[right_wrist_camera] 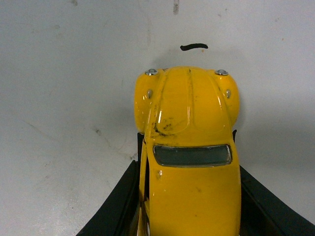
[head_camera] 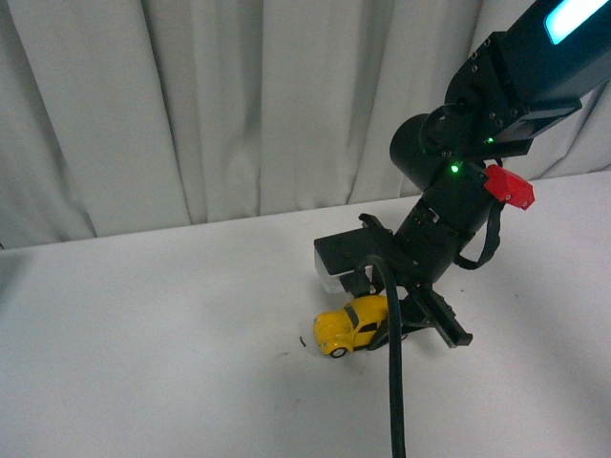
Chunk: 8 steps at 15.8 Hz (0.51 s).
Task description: Wind up and store yellow beetle toy
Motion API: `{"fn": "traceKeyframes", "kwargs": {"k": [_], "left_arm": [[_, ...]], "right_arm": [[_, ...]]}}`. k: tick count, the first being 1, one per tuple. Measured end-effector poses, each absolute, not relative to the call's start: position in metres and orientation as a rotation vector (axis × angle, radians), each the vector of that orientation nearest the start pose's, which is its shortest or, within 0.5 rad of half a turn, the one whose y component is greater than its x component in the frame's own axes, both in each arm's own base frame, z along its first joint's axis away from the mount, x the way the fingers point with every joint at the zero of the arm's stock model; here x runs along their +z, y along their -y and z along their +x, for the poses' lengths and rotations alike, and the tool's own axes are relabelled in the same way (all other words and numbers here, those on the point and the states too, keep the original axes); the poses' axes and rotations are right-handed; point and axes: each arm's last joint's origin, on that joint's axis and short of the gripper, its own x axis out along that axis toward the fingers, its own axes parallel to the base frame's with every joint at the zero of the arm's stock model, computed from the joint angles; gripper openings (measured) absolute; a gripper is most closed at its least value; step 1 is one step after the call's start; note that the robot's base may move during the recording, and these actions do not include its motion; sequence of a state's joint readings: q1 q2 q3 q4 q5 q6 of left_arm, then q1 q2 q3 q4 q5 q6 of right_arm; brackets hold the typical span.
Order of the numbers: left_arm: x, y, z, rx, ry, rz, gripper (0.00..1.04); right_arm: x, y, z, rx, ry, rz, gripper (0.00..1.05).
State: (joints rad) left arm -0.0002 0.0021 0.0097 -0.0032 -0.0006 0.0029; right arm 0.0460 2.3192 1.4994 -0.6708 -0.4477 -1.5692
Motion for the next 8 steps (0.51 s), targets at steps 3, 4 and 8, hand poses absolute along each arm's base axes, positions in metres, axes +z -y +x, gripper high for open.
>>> {"fn": "traceKeyframes", "kwargs": {"k": [3,4,8], "left_arm": [[0.1664,0.0000,0.0972,0.000,0.005,0.003,0.98],[0.1663,0.0000,0.0972,0.000,0.004,0.003,0.98],[0.1663,0.0000,0.0972,0.000,0.004,0.003,0.98]], "right_arm": [[0.0650,-0.0316,0.4177,1.361,-0.815,-0.931,0.44],[0.0647,-0.0317,0.4176,1.358,-0.816,-0.929,0.44],[0.0638,-0.0313,0.4158,1.344,-0.817,-0.923,0.44]]}}
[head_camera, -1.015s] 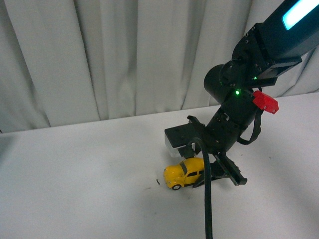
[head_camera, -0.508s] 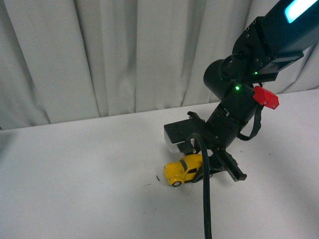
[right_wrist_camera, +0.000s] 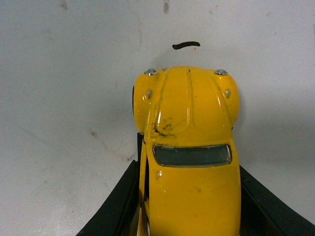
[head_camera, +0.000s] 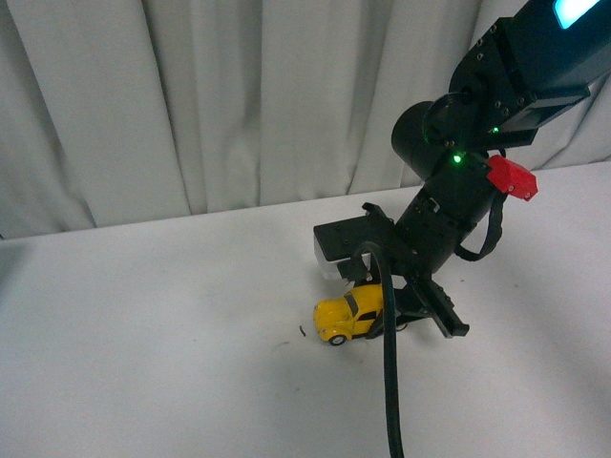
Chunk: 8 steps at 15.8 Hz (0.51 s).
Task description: Wind up and store yellow beetle toy
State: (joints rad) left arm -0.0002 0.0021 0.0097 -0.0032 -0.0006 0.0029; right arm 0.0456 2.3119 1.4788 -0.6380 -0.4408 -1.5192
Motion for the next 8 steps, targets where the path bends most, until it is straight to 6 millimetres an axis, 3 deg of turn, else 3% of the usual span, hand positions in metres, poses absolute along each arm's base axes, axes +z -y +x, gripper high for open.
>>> {"fn": "traceKeyframes", "kwargs": {"k": [3,8], "left_arm": [[0.166,0.000,0.097,0.000,0.005,0.003,0.98],[0.166,0.000,0.097,0.001,0.004,0.003,0.98]], "right_arm": [[0.063,-0.029,0.413,1.332,-0.817,-0.920,0.44],[0.061,-0.006,0.402,1.275,-0.840,-0.868,0.43]]}}
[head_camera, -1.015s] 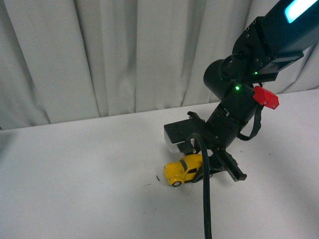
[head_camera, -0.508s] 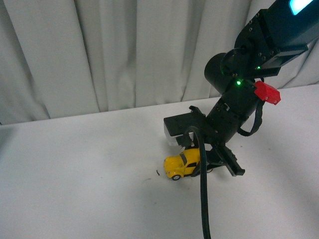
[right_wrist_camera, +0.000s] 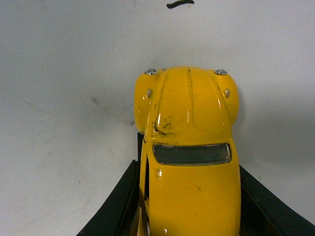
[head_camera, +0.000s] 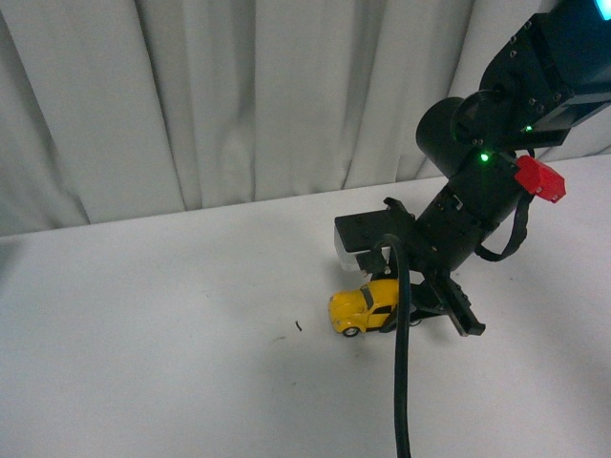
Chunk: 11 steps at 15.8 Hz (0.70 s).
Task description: Wind up and store yellow beetle toy
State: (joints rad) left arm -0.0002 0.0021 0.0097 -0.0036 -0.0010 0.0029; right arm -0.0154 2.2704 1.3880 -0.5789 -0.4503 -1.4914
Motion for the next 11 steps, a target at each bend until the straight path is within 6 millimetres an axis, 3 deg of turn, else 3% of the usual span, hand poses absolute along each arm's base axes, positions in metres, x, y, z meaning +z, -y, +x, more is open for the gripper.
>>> {"fn": "traceKeyframes", "kwargs": {"k": [11], "left_arm": [[0.166,0.000,0.097,0.000,0.005,0.003,0.98]], "right_arm": [[0.058,0.041,0.378,1.234,-0.861,-0.787,0.43]]}}
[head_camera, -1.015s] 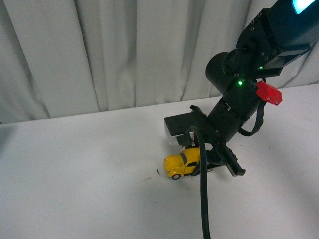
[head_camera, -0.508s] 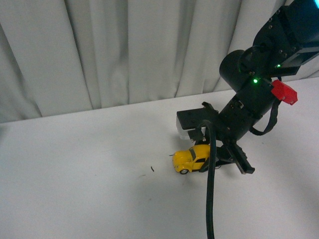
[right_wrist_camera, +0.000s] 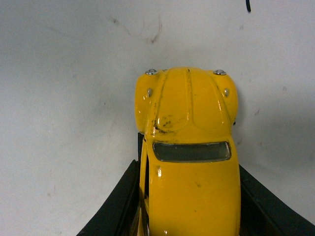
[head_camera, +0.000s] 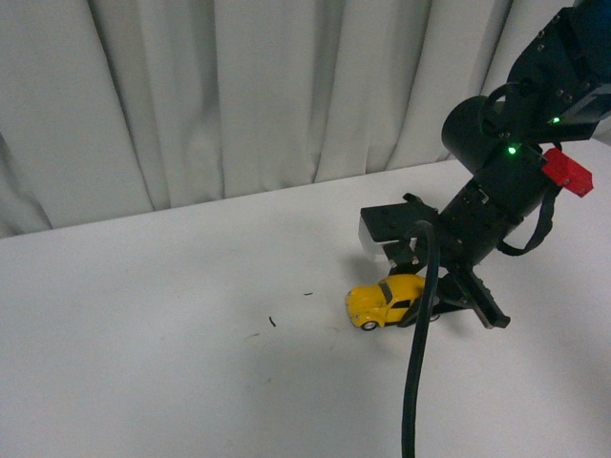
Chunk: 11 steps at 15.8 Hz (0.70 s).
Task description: Wind up and store yellow beetle toy
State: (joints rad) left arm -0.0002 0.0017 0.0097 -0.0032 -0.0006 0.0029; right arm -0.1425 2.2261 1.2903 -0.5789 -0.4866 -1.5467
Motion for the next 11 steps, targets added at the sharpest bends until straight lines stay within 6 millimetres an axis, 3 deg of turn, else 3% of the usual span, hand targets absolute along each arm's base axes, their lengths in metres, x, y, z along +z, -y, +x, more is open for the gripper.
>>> {"fn": "traceKeyframes", "kwargs": {"k": [11], "left_arm": [[0.166,0.000,0.097,0.000,0.004,0.003,0.98]], "right_arm": [[0.057,0.074,0.350,1.214,-0.898,-0.729,0.43]]}}
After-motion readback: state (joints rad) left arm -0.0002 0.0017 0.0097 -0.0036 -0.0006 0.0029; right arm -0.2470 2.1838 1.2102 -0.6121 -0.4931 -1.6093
